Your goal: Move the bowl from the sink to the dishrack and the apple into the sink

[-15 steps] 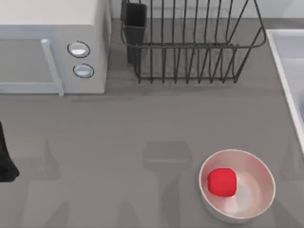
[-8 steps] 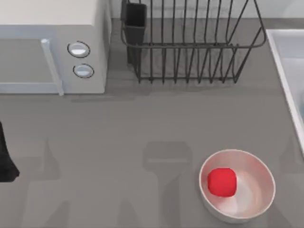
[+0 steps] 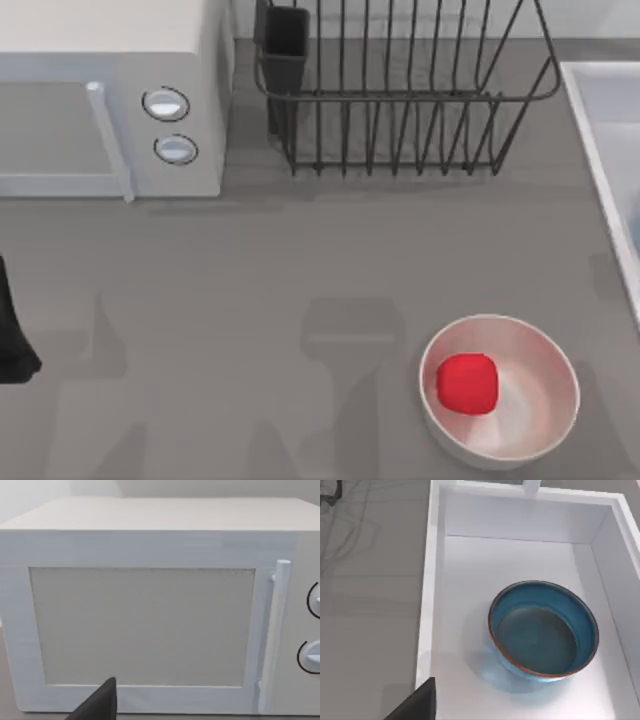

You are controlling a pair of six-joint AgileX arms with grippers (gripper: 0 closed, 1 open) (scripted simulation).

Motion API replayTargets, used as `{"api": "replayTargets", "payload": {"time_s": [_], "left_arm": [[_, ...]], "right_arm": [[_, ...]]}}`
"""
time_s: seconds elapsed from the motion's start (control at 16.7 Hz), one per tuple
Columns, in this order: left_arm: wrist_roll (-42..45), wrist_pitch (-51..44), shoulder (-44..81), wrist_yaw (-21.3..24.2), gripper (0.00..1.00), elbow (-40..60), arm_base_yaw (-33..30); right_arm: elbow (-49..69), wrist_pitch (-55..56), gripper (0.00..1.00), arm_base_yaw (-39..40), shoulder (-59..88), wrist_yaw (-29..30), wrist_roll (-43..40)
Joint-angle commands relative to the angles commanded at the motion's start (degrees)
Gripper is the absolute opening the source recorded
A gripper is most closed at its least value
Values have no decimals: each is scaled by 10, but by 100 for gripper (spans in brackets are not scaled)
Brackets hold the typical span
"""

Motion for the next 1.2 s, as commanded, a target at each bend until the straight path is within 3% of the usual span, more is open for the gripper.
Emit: {"api": "replayTargets", "payload": {"time_s": [0.66,1.2], "left_arm": [[0,0,0,0,100,0,0],[0,0,0,0,100,0,0]], "right_arm": [[521,-375,100,-92,657,-14,-81],[902,-506,100,-145,966,-21,-121]]}}
